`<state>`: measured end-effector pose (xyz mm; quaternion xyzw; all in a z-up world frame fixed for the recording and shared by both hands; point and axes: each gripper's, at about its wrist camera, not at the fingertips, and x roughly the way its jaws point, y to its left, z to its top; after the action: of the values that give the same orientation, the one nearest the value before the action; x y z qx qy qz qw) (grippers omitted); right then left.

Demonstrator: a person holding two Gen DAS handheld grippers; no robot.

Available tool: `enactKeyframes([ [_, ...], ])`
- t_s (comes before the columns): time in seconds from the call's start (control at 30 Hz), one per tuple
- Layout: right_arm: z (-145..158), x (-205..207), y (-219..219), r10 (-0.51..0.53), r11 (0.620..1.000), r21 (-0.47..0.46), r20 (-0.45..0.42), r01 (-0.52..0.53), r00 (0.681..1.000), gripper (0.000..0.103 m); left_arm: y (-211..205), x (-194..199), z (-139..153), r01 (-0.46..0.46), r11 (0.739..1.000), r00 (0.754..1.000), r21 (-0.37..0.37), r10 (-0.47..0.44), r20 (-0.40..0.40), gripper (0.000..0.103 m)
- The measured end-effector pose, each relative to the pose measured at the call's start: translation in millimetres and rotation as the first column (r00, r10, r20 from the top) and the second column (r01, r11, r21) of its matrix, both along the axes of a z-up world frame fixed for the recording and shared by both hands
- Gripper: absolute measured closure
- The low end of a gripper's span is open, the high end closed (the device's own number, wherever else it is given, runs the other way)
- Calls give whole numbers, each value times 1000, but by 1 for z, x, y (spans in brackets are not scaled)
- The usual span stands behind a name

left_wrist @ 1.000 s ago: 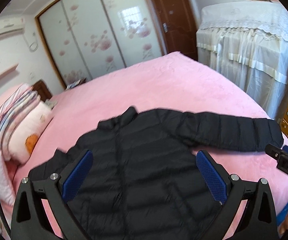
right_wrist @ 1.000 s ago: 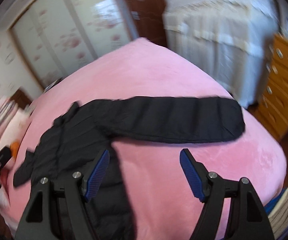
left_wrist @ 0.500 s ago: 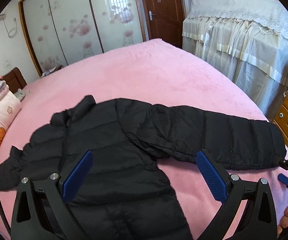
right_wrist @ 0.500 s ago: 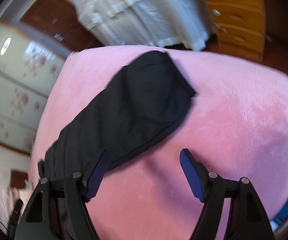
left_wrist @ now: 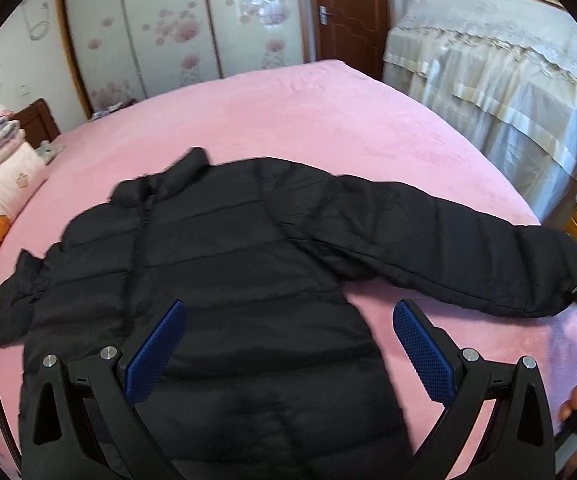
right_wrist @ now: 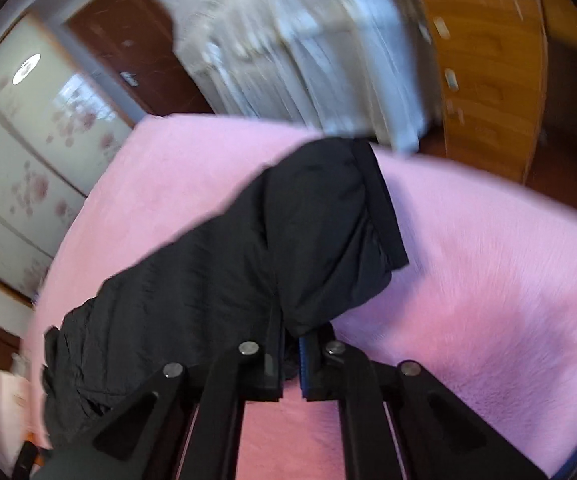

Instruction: Fold large clothes

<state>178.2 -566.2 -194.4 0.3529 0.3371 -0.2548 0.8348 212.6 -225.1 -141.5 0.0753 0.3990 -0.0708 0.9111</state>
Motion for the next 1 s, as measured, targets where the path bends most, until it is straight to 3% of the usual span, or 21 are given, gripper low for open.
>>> enactKeyframes([
  [0.17,81,17,60,143,970,-214,129,-114,981,99,59,-3,16,-98,994,994,-50,100,36,1],
  [0.23,114,28,91,240,943,-277,187,-183,953,99,85,-3,23,-136,987,989,-89,140,43,1],
  [0.33,159,51,148,409,880,-361,249,-308,878,99,132,-5,32,-224,964,971,-144,234,57,1],
  [0.47,187,88,231,590,777,-438,256,-453,766,99,197,-9,35,-344,913,929,-218,365,65,1],
  [0.57,183,119,296,686,701,-452,214,-552,696,99,236,-7,29,-412,883,904,-227,428,24,1],
  [0.8,121,195,425,793,561,-449,48,-696,608,95,303,-5,5,-507,830,857,-233,514,-35,1],
  [0.87,97,210,441,814,534,-406,9,-741,581,93,314,-3,-1,-511,828,855,-231,518,-33,1],
  [0.9,80,218,455,834,503,-365,-31,-783,551,92,317,-2,-4,-512,829,854,-223,519,-30,1],
  [1.0,52,224,470,858,472,-254,-89,-844,507,88,328,6,-13,-506,841,860,-190,510,-32,1],
])
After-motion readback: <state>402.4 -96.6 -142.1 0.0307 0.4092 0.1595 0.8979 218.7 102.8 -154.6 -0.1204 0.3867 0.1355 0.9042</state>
